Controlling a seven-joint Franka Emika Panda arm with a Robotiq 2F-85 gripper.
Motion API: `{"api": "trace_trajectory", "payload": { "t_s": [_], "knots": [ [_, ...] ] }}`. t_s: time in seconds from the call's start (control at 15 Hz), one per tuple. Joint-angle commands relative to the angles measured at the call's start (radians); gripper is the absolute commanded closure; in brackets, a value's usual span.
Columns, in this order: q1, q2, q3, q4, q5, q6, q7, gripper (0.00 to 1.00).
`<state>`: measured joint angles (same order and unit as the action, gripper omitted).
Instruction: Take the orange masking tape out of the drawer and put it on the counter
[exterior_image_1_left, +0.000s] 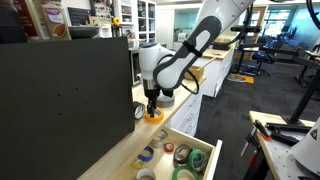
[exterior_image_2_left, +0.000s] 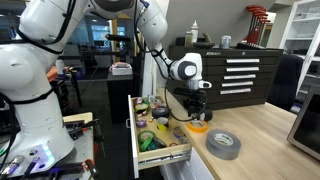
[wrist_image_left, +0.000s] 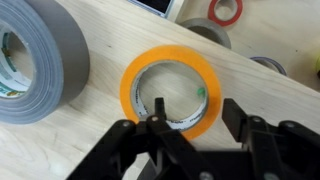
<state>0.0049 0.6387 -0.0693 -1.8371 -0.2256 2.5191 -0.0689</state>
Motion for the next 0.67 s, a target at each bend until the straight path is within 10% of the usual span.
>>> {"api": "trace_trajectory", "payload": {
  "t_s": [0.0,0.6],
  "knots": [
    [0.007,-0.132,-0.005,-0.103,-0.007,-0.066,-0.005,0.06],
    [-0.004,-0.248,0.022,-0.167,0.007,-0.231,-0.006,0.00]
  ]
}}
